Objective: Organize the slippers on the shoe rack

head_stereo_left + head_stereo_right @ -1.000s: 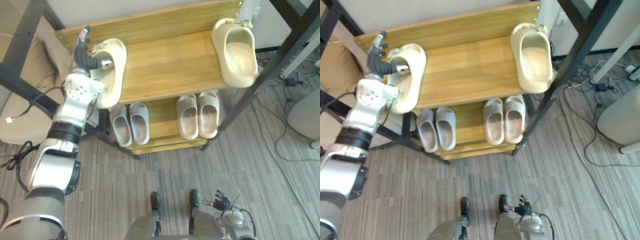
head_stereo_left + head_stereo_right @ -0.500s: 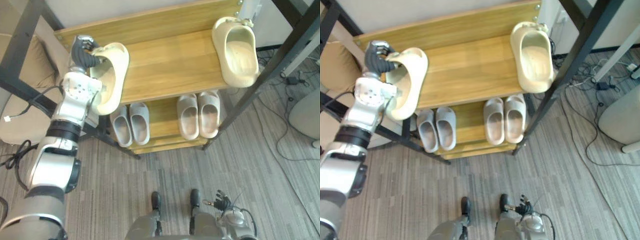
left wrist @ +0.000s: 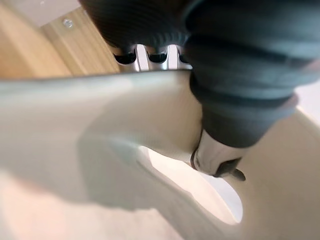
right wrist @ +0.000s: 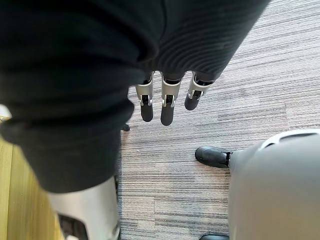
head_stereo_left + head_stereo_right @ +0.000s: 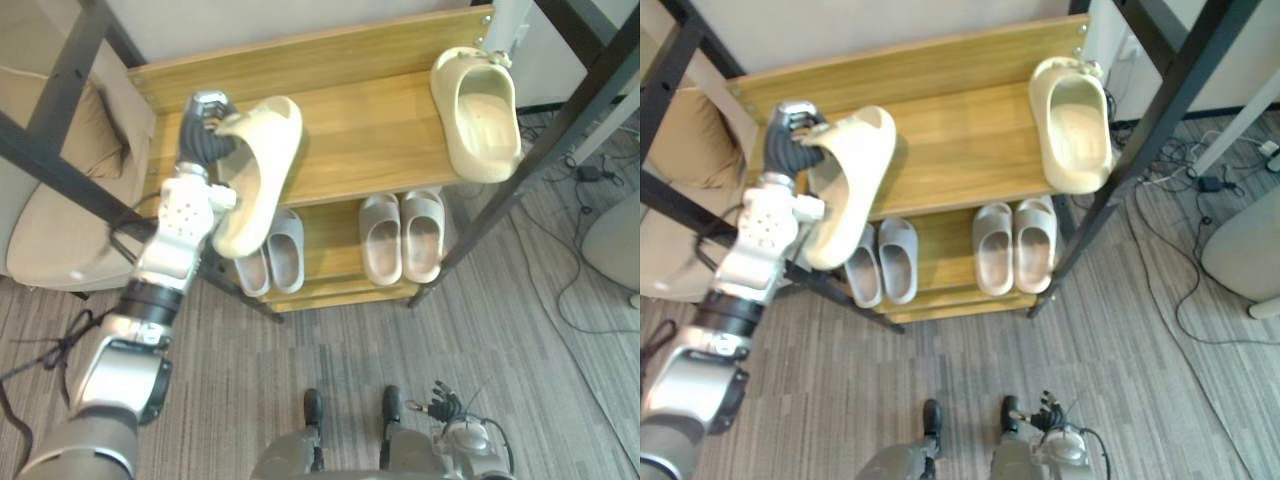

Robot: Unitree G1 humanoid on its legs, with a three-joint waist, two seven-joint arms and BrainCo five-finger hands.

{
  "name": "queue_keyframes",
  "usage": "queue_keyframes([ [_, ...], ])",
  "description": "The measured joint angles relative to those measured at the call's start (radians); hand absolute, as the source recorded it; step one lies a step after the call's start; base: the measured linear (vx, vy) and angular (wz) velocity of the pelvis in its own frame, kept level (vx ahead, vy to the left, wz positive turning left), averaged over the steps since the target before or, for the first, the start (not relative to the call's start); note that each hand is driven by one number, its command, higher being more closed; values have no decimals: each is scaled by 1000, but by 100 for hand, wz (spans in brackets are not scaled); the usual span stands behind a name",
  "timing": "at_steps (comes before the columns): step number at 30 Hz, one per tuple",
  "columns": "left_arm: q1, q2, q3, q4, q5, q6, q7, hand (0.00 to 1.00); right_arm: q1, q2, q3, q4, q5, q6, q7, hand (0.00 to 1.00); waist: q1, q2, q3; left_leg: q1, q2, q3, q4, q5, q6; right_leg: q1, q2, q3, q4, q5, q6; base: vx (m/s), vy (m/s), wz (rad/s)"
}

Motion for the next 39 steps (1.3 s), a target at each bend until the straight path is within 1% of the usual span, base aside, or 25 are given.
queue_keyframes([
  [3,103,-59,-2,-112,-10,-14,-4,100,5,0,7,0,-1,1,0,0,11,0,-2,7,1,-8,0,0,0,12,0,-13,0,0,1,-4,2,7],
  [7,201,-92,-10,-193,-42,-31,-14,100,7,-1,13,0,-2,1,0,0,19,-1,-8,8,1,-15,0,0,0,15,0,-18,0,-1,1,2,2,3],
  [11,245,-109,-16,-198,-63,-41,-30,100,8,-1,32,0,-2,1,0,0,24,-4,-29,7,0,-24,0,0,0,17,0,-24,-1,-2,3,3,1,6],
  [17,271,-127,-22,-198,-66,-42,-31,100,8,-1,42,2,-2,1,0,0,26,-6,-31,8,-1,-42,0,2,1,28,-1,-45,-1,-3,5,-15,1,10],
  [20,271,-130,-38,-198,-66,-42,-31,100,8,-1,43,2,-2,1,0,0,26,-12,-36,8,0,-43,0,2,1,29,-1,-46,-1,-3,5,-4,0,1],
  [26,240,-136,-80,-196,-66,-40,-29,100,8,-1,42,3,-1,1,0,0,20,-16,-39,8,0,-36,0,2,1,25,-1,-39,-1,-3,5,2,1,-3],
  [31,147,-137,-98,-158,-65,-40,-26,100,7,-1,40,2,-1,1,0,0,12,-15,-40,8,1,-9,0,2,1,12,0,-15,-1,0,5,11,2,-15],
  [35,52,-136,-99,-74,-65,-31,-12,100,7,-1,33,2,-1,1,0,0,-19,-15,-41,7,1,10,0,1,0,4,0,2,-1,2,5,9,3,-12],
  [39,-20,-133,-94,-6,-65,-19,3,100,7,-3,-3,1,-1,1,-1,0,-27,-9,-42,-2,3,54,0,-4,0,-27,0,46,-1,16,6,-15,10,-31],
])
